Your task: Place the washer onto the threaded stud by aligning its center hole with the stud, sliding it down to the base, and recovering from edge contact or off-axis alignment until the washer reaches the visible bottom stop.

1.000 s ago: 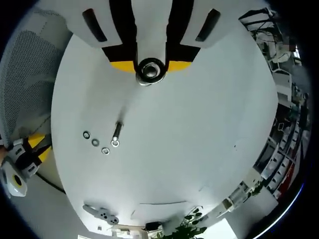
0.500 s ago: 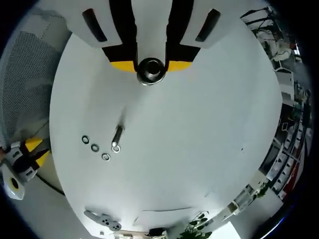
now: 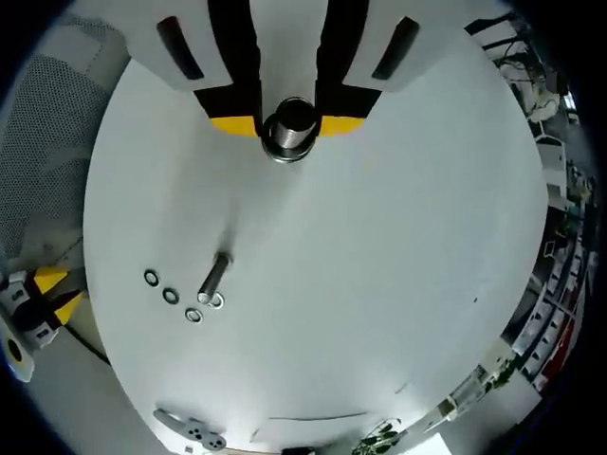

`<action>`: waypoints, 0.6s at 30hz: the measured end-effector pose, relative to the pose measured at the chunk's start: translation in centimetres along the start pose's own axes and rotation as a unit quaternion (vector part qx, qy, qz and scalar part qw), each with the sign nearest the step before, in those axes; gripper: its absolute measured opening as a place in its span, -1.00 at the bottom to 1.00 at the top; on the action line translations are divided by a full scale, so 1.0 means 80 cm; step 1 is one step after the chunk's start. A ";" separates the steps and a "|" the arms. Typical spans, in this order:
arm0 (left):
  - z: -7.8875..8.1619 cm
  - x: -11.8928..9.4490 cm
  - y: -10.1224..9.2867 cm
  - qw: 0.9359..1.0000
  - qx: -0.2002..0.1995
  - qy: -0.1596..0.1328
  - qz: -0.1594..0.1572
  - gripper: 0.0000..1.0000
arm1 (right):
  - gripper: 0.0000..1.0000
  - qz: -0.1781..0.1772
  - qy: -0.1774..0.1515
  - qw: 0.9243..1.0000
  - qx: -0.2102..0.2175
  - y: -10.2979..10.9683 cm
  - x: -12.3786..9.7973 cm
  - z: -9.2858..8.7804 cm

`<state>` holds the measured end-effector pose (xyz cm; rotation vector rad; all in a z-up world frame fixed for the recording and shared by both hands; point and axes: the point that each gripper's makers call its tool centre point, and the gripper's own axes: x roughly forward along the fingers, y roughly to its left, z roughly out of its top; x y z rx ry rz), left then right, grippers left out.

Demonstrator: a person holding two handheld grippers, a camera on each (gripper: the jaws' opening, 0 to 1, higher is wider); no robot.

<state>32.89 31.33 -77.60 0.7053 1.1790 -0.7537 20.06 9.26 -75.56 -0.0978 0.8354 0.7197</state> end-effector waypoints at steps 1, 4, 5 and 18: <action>-0.001 0.001 0.000 1.000 0.001 0.003 0.001 -0.62 | -0.65 0.000 0.000 1.000 0.000 0.000 0.000 0.000; -0.002 0.005 0.000 1.000 -0.008 0.001 0.002 -0.61 | -0.65 0.000 0.000 1.000 0.000 0.000 0.000 0.000; -0.002 0.005 0.000 1.000 -0.010 -0.002 -0.005 -0.60 | -0.65 0.000 -0.001 1.000 0.000 0.001 0.000 0.000; -0.020 -0.021 -0.009 0.996 -0.073 -0.051 0.010 -0.56 | -0.65 0.002 0.000 1.000 -0.002 0.001 0.000 0.000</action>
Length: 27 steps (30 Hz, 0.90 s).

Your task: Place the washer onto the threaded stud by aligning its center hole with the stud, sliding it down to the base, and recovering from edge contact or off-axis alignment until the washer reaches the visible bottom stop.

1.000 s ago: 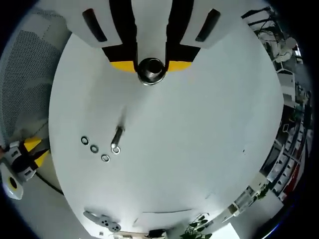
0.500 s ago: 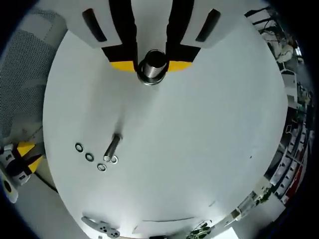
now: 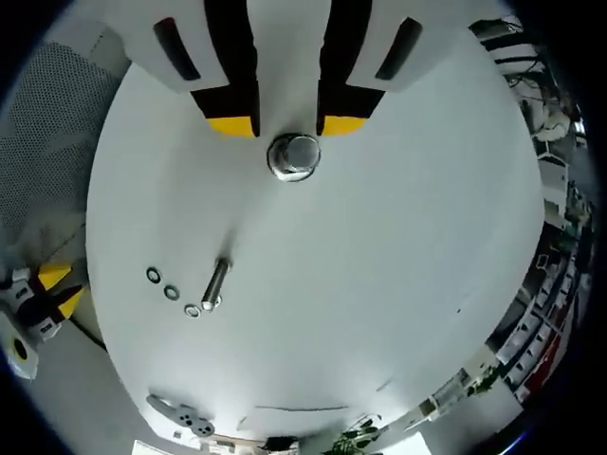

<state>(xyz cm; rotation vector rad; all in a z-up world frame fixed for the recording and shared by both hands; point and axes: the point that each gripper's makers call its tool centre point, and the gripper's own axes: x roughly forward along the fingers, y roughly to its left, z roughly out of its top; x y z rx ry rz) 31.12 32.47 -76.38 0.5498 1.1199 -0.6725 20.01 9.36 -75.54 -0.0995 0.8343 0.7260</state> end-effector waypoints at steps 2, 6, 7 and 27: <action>-0.007 -0.008 -0.003 1.000 0.008 -0.002 0.001 -0.56 | -0.65 0.000 0.000 1.000 0.000 0.000 0.000 0.000; -0.021 -0.024 -0.004 1.000 -0.007 -0.023 0.019 -0.56 | -0.65 0.002 0.002 1.000 -0.002 0.001 0.000 0.000; -0.023 -0.027 -0.006 0.999 -0.022 -0.030 0.018 -0.56 | -0.65 0.002 0.003 1.000 -0.002 0.001 0.000 -0.001; -0.120 -0.109 -0.046 0.960 -0.220 -0.164 0.054 -0.30 | -0.65 0.004 0.011 1.000 0.003 0.000 0.000 -0.004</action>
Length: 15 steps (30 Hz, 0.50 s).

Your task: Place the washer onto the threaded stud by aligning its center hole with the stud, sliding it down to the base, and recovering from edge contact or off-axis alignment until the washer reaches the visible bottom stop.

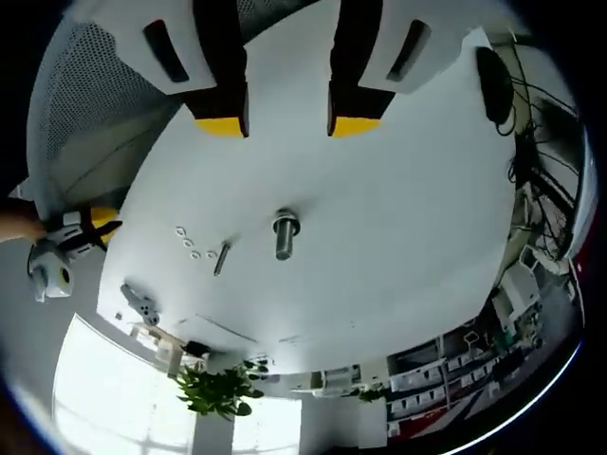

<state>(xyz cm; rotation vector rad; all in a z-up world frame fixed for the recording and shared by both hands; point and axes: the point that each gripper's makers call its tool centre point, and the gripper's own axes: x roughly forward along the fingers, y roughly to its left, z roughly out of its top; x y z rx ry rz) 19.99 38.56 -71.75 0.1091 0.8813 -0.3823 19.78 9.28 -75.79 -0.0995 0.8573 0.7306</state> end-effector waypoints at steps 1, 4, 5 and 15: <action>-0.008 -0.002 -0.002 1.000 -0.001 0.001 -0.001 -0.30 | -0.65 0.000 0.000 1.000 0.000 -0.001 0.000 0.000; -0.024 -0.007 -0.005 1.000 -0.011 0.004 0.000 -0.33 | -0.65 -0.001 -0.001 1.000 0.001 -0.001 0.000 0.000; -0.029 -0.010 -0.007 1.000 -0.018 0.000 0.001 -0.33 | -0.65 -0.001 -0.001 1.000 0.002 -0.001 -0.001 0.000; -0.074 -0.020 -0.020 0.996 -0.081 -0.004 -0.023 -0.33 | -0.65 -0.007 -0.005 1.000 0.009 -0.004 -0.001 0.001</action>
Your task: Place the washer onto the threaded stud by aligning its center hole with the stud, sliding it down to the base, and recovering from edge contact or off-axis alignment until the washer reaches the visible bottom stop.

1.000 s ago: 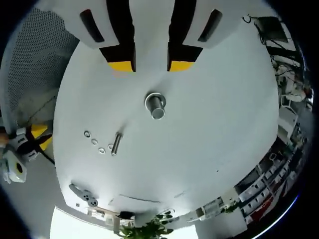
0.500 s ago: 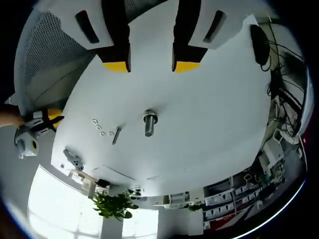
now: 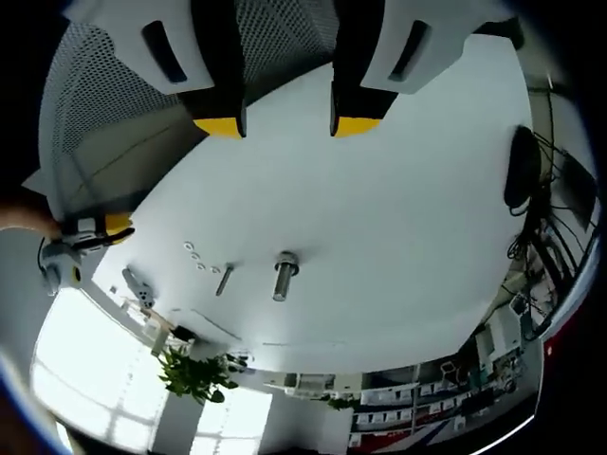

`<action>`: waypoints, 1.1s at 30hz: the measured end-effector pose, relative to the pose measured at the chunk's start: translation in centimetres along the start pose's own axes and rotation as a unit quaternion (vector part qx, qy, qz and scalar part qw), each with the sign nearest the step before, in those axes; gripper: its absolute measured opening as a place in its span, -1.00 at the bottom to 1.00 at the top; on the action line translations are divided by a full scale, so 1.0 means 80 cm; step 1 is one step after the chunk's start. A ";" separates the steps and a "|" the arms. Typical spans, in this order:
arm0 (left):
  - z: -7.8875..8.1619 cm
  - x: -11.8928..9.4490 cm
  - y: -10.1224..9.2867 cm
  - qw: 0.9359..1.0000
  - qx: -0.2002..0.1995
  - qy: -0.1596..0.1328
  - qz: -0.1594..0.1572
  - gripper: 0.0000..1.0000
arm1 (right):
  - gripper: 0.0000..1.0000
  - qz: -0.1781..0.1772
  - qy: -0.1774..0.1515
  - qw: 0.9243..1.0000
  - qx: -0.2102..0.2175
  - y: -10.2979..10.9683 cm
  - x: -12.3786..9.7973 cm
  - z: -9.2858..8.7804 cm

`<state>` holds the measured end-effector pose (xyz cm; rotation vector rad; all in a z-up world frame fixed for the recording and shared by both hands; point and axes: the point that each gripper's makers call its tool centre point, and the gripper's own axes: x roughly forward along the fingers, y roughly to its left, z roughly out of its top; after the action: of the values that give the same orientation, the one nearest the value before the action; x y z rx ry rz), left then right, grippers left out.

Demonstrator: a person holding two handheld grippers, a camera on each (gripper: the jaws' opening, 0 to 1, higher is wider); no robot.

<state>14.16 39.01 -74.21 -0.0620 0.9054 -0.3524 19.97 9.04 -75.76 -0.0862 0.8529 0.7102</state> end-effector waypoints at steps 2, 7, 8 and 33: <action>-0.004 -0.002 -0.003 1.000 -0.005 0.000 -0.007 -0.33 | -0.65 -0.002 -0.001 1.000 0.002 -0.001 0.000 0.000; -0.008 -0.005 -0.018 1.000 -0.001 -0.003 -0.030 -0.32 | -0.64 -0.011 0.000 1.000 0.005 -0.004 0.000 0.000; -0.005 -0.006 -0.024 0.999 0.005 -0.016 -0.043 -0.33 | -0.64 -0.013 0.000 1.000 0.006 -0.005 0.000 0.000; -0.014 0.013 -0.046 0.999 -0.013 0.002 -0.030 -0.33 | -0.63 -0.029 0.027 0.999 0.000 -0.012 0.001 -0.009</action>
<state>12.88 35.29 -74.95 -0.1135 0.9133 -0.3972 20.11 8.09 -76.53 -0.1308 0.8984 0.6562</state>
